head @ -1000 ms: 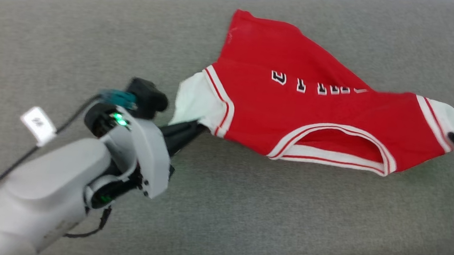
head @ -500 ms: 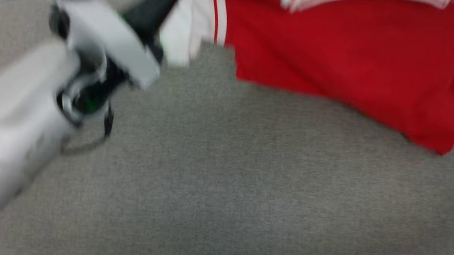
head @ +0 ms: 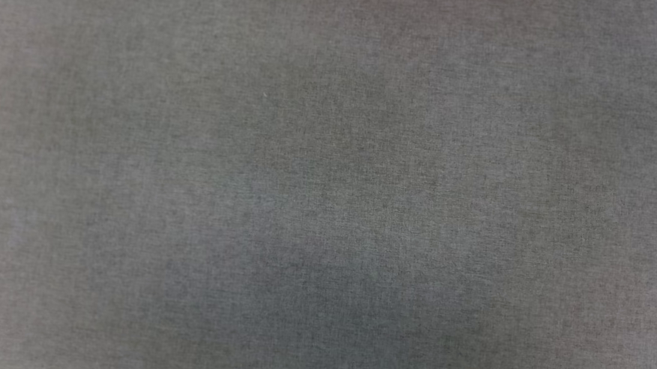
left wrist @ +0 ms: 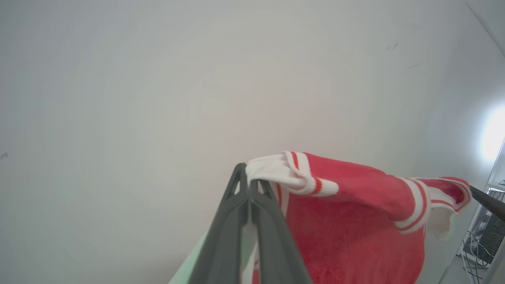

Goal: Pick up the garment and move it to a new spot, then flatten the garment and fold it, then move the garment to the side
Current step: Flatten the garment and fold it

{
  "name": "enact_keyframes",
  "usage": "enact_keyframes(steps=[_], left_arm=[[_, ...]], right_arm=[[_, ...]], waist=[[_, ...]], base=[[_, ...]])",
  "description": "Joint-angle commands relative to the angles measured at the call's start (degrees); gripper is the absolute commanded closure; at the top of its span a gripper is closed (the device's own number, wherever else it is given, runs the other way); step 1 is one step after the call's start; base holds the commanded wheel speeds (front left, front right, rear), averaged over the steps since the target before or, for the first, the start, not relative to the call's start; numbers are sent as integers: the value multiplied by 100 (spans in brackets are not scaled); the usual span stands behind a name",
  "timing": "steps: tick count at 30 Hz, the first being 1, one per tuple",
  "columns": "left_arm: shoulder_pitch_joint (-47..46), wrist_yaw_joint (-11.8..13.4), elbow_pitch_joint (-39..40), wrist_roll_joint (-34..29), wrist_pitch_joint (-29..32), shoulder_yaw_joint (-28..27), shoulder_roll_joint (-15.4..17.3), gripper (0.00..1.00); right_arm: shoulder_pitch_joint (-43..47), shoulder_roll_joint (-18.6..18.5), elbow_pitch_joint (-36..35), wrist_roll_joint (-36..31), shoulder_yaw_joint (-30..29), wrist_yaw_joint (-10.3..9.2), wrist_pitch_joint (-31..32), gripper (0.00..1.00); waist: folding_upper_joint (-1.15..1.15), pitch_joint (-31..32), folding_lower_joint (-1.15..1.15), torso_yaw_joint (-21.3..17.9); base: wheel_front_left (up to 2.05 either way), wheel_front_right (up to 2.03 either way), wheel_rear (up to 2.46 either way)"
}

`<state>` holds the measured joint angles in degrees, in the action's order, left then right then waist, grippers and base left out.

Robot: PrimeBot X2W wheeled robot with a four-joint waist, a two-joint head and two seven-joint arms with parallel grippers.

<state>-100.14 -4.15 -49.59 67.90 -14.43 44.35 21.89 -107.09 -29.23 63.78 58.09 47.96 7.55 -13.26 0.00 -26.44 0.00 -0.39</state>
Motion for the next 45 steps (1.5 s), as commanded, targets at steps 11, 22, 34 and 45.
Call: enact_keyframes(steps=[11,22,34,45], left_arm=[[1824,-335,625,296,383,790,408,100],[4586,-327,2653,724,206,2055,1789,100],[6149,-219,3632,1008,20,2394,2818,100],[7181,613,5222,1260,8,2524,3788,100]], right_arm=[[1790,-297,-608,215,594,-11,514,100],[4981,-1660,-2869,1195,911,-12,754,100],[7401,-2714,-5058,959,974,-12,1422,100],[9082,-3028,-6239,304,-11,-12,2646,100]], waist=[[0,384,0,37],[0,726,0,-147],[0,1069,0,-274],[0,1109,0,-179]], base=[[0,0,0],[0,0,0],[0,0,0],[0,0,0]])
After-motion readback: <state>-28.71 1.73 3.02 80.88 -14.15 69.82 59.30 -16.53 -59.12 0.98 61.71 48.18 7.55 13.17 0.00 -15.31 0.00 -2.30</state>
